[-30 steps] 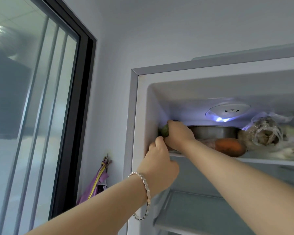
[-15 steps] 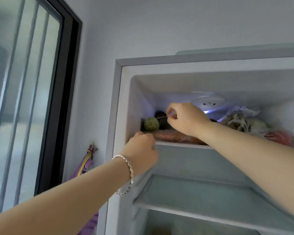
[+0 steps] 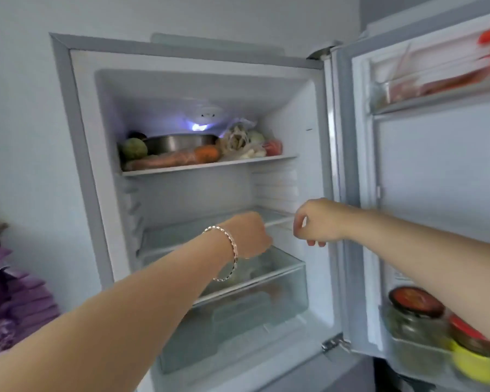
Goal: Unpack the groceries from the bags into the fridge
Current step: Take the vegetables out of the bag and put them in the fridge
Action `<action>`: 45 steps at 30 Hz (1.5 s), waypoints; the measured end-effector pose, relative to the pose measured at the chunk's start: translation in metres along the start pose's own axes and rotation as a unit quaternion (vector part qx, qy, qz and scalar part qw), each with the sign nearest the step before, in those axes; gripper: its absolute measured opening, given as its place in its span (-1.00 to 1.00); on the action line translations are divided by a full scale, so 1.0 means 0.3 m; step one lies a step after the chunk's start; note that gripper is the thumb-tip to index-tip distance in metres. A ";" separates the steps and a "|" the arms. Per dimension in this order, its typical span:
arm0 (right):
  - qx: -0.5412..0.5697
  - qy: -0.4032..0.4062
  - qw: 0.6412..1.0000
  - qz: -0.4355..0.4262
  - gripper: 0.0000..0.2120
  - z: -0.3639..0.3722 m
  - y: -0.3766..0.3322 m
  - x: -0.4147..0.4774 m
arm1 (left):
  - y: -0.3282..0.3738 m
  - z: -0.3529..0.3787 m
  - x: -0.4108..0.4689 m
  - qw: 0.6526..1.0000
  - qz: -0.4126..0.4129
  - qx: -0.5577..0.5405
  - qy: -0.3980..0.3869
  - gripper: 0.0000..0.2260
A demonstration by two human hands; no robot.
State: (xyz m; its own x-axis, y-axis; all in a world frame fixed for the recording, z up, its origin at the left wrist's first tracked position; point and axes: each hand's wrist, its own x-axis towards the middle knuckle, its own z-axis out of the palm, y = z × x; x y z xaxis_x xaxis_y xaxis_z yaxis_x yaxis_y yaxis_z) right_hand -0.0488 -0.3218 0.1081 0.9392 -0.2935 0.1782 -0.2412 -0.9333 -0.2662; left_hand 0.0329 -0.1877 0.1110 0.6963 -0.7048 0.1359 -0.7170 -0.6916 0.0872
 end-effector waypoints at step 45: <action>0.101 0.189 0.360 0.908 -0.72 0.054 1.439 -4.177 | 3.704 1.119 -2.380 0.520 0.825 0.008 -0.220 -0.81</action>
State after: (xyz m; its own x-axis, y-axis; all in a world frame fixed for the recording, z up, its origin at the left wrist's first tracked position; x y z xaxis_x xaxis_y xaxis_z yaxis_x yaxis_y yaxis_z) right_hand -1.3258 -0.3536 -0.2455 -0.8321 -0.4247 -0.3568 -0.3154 0.8914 -0.3254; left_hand -1.2501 -0.5061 -0.2204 -0.9248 -0.3055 -0.2266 -0.3515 0.9142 0.2017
